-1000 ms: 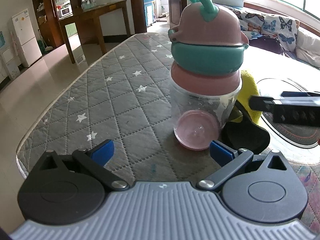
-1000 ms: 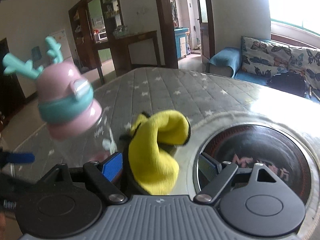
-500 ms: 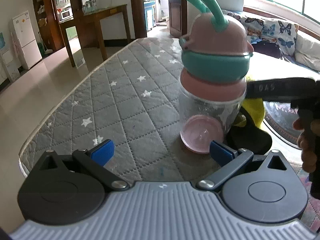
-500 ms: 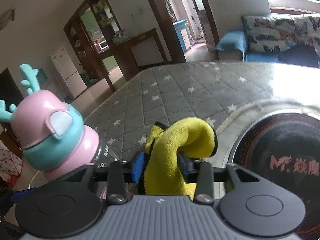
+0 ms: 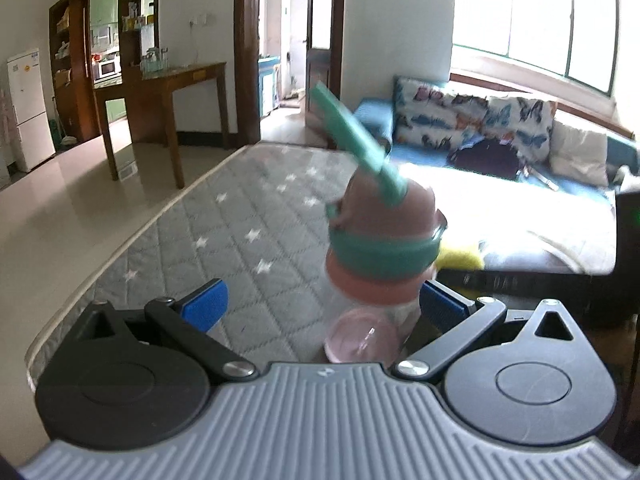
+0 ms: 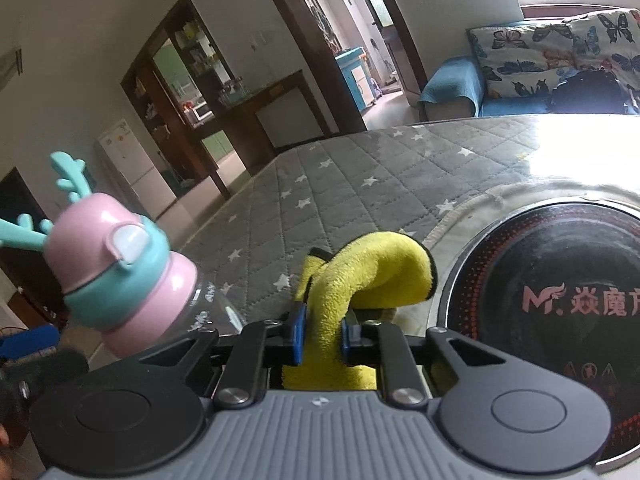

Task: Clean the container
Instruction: 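Grasp the bottle's pink-and-teal lid with the left tool and lift the bottle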

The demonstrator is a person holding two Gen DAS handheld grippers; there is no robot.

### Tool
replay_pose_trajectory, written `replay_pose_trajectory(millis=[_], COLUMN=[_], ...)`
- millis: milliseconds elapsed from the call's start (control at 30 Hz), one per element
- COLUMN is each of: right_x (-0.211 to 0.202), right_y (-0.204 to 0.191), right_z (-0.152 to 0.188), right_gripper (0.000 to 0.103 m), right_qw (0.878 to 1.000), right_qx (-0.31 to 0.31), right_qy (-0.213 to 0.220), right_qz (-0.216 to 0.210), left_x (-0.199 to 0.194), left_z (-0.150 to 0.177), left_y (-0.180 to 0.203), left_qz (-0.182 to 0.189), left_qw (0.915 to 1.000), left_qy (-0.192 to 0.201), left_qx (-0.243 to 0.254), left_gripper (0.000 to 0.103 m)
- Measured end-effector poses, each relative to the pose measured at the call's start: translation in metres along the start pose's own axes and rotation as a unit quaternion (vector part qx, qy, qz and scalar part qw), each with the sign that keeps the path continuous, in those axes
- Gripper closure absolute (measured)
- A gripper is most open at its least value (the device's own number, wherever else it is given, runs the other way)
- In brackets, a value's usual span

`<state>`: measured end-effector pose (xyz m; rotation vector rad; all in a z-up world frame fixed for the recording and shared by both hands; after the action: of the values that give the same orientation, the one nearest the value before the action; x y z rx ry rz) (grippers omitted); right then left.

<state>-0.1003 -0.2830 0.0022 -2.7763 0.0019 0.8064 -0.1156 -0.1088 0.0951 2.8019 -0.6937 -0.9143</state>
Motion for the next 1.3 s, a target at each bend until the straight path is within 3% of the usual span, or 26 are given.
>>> replay_pose_trajectory(millis=[133,433,567,700,833,933,967,1133,1300], right_x=[-0.011,-0.015,-0.010,-0.006,-0.003,-0.002,-0.003,-0.014,-0.036], right_y=[-0.004,-0.012,-0.013,-0.012,-0.005,-0.001,0.000,-0.005,-0.020], right_z=[0.000,0.007,0.014,0.016,0.015,0.014,0.014,0.008,-0.004], right_gripper=[0.089,0.089,0.085,0.068,0.067,0.076,0.085,0.091,0.092], right_qw=[1.000,1.000,1.000,1.000,1.000,1.000,0.999,0.999,0.997], right_qx=[0.005,-0.010,-0.019,-0.019,0.001,0.011,0.013,0.005,0.002], right_qy=[0.013,0.006,-0.007,-0.005,0.002,0.009,0.010,0.034,0.072], right_qz=[-0.010,-0.005,0.011,0.019,0.024,0.027,0.028,0.023,-0.013], left_x=[-0.001,0.017,0.025,0.030,0.034,0.040,0.042,0.047,0.052], left_z=[-0.011,-0.029,-0.036,-0.042,-0.045,-0.045,-0.044,-0.044,-0.044], left_y=[0.007,0.018,0.017,0.014,0.013,0.013,0.013,0.014,0.011], left_qz=[0.029,0.050,0.043,0.043,0.040,0.041,0.046,0.077,0.081], left_qw=[0.9995,0.9981,0.9979,0.9970,0.9970,0.9970,0.9967,0.9944,0.9938], left_qy=[-0.001,0.001,0.009,0.017,0.028,0.029,0.028,0.019,0.015], left_qx=[-0.013,-0.037,-0.049,-0.062,-0.059,-0.058,-0.061,-0.070,-0.074], left_gripper=[0.000,0.000,0.000,0.000,0.000,0.010,0.015,0.034,0.034])
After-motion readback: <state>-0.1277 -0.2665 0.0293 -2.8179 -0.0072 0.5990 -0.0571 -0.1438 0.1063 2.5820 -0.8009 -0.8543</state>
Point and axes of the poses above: each gripper's, at about its wrist camera, not at the fingertips, and x roughly the way its jaws point, y to its right, z to its underside, the point moved 5 cm from there along x, roughly the way its jaws point, and after that the axes turned 14 degrees about -x, right-handed, at the moved point
